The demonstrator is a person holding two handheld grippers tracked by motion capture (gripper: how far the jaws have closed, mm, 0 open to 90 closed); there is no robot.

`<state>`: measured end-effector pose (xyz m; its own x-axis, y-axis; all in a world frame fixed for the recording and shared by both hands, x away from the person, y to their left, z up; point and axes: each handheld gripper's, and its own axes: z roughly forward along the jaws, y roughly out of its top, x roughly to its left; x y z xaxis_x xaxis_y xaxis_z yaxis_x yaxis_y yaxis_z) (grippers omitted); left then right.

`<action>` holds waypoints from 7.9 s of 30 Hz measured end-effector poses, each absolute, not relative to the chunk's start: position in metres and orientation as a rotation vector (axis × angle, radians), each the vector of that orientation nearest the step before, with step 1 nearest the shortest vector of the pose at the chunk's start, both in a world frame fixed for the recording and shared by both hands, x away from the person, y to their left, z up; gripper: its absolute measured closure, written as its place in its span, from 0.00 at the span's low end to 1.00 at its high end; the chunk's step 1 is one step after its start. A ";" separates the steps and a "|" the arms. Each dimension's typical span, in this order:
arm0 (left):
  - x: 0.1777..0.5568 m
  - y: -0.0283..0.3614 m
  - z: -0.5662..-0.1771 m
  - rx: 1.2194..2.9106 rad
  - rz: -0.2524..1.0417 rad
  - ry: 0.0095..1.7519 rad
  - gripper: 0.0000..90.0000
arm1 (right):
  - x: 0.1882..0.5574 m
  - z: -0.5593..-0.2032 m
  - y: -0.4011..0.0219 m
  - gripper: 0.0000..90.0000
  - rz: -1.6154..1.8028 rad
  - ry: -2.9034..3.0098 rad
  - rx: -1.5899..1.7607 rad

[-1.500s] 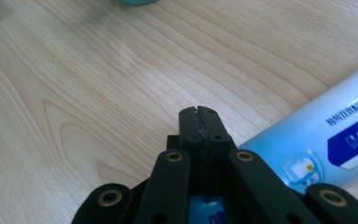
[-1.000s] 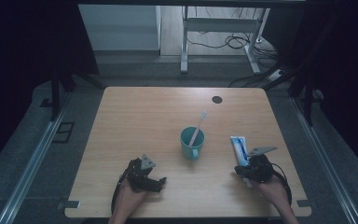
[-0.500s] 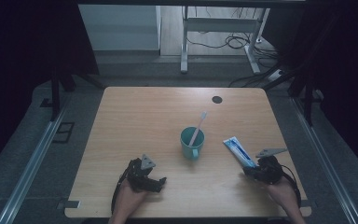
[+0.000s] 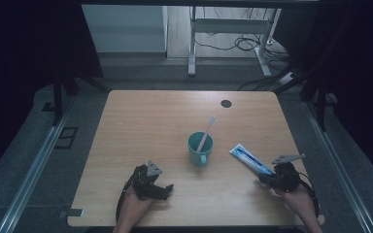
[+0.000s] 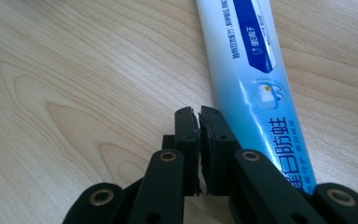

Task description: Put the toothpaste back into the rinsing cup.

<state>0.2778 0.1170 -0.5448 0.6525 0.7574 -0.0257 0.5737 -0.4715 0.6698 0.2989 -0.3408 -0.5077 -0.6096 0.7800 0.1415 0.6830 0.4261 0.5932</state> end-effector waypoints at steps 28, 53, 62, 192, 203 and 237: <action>0.278 0.117 -0.545 2.213 0.362 1.028 0.03 | 0.307 -0.481 -0.354 0.51 0.799 2.529 1.322; 0.278 0.117 -0.545 2.213 0.360 1.031 0.03 | 0.339 -0.485 -0.334 0.45 0.596 2.655 1.321; 0.278 0.117 -0.545 2.213 0.360 1.031 0.03 | 0.349 -0.484 -0.324 0.45 0.530 2.693 1.311; 0.278 0.117 -0.544 2.218 0.361 1.027 0.03 | 0.354 -0.418 -0.280 0.79 0.927 2.545 1.118; 0.278 0.117 -0.545 2.212 0.362 1.031 0.03 | 0.346 -0.417 -0.274 0.80 1.089 2.466 1.067; 0.278 0.117 -0.545 2.215 0.363 1.026 0.03 | 0.346 -0.410 -0.235 0.80 1.377 2.282 0.929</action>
<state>0.2780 0.1171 -0.5447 0.6533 0.7567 -0.0241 0.5729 -0.4733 0.6691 0.3462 -0.2352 -0.4098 -0.7384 0.6717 0.0597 0.3660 0.3248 0.8721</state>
